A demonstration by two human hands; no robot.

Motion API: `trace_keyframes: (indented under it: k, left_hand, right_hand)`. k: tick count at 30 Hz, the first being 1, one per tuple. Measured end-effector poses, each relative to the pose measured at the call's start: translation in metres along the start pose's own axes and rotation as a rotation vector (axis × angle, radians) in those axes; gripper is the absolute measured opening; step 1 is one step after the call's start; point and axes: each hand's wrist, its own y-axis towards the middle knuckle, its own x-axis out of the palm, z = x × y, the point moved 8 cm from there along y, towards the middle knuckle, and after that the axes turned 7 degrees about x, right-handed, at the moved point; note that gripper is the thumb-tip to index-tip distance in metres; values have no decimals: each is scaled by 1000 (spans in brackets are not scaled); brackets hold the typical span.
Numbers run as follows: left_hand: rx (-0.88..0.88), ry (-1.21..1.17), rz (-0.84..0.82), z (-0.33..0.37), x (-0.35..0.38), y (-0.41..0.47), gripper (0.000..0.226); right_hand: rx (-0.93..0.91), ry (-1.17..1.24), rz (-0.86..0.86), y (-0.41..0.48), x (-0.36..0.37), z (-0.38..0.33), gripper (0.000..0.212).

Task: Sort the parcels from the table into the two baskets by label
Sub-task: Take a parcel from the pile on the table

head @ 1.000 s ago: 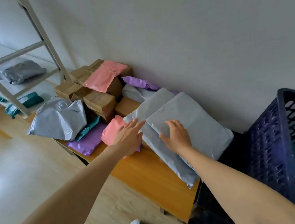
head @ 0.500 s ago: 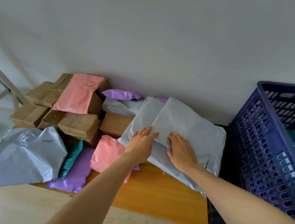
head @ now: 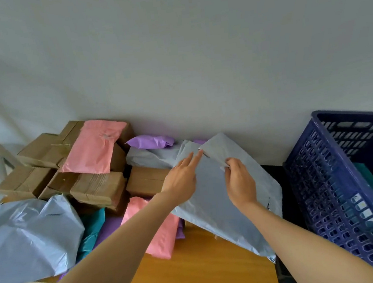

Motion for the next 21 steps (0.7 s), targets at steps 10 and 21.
trace_keyframes:
  k: [10, 21]
  left_hand:
    - [-41, 36, -7, -1, -20, 11, 58]
    - [-48, -37, 71, 31, -45, 8, 58]
  right_hand:
    - [140, 195, 26, 49, -48, -21, 19]
    - [137, 517, 46, 71, -137, -39, 14]
